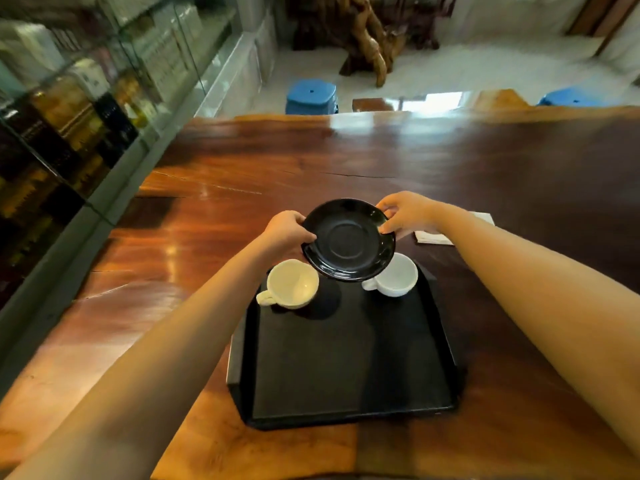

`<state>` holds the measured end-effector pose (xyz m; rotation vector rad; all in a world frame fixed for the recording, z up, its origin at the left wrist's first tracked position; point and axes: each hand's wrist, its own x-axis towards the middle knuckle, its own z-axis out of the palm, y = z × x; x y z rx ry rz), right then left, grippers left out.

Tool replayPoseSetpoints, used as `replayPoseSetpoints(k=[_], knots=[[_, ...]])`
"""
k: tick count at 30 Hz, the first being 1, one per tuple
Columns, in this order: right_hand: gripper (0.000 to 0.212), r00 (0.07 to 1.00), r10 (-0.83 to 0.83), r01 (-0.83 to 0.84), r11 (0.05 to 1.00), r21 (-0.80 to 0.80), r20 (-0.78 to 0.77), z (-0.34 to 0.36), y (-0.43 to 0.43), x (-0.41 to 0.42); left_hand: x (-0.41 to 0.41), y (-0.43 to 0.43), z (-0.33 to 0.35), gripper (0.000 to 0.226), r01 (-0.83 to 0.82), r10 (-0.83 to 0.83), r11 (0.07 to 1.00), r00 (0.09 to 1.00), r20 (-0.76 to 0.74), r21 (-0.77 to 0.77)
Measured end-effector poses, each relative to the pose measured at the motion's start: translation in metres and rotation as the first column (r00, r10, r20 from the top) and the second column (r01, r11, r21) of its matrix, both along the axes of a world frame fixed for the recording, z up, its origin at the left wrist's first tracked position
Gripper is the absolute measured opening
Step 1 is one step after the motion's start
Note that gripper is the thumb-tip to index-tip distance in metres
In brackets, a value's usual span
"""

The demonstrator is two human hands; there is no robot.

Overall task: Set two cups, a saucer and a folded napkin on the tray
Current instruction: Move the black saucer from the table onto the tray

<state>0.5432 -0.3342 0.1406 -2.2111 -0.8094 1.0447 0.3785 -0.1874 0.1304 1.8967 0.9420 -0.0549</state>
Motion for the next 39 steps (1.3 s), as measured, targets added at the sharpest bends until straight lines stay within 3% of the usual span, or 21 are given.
replayPoseSetpoints(k=[11,26,33,39], knots=[[0.038,0.985,-0.109,0.108,0.994,-0.02,-0.136,-0.03,-0.115,-0.026,-0.017,-0.098,-0.03,0.018,0.032,-0.03,0.976,0.999,0.014,-0.213],[0.039,0.963,-0.247,0.226,0.959,-0.171,-0.109,-0.139,-0.155,-0.067,-0.035,-0.143,-0.151,0.029,-0.03,-0.001,0.985,0.983,-0.183,-0.169],[0.037,0.987,-0.141,0.158,0.944,-0.289,0.079,-0.151,-0.144,-0.063,-0.027,-0.146,-0.17,0.028,0.026,-0.064,0.991,0.956,-0.286,-0.133],[0.036,0.999,-0.006,0.029,0.886,-0.462,0.053,-0.146,-0.132,-0.058,-0.019,-0.147,-0.167,0.036,0.136,-0.142,0.99,0.927,-0.347,-0.044]])
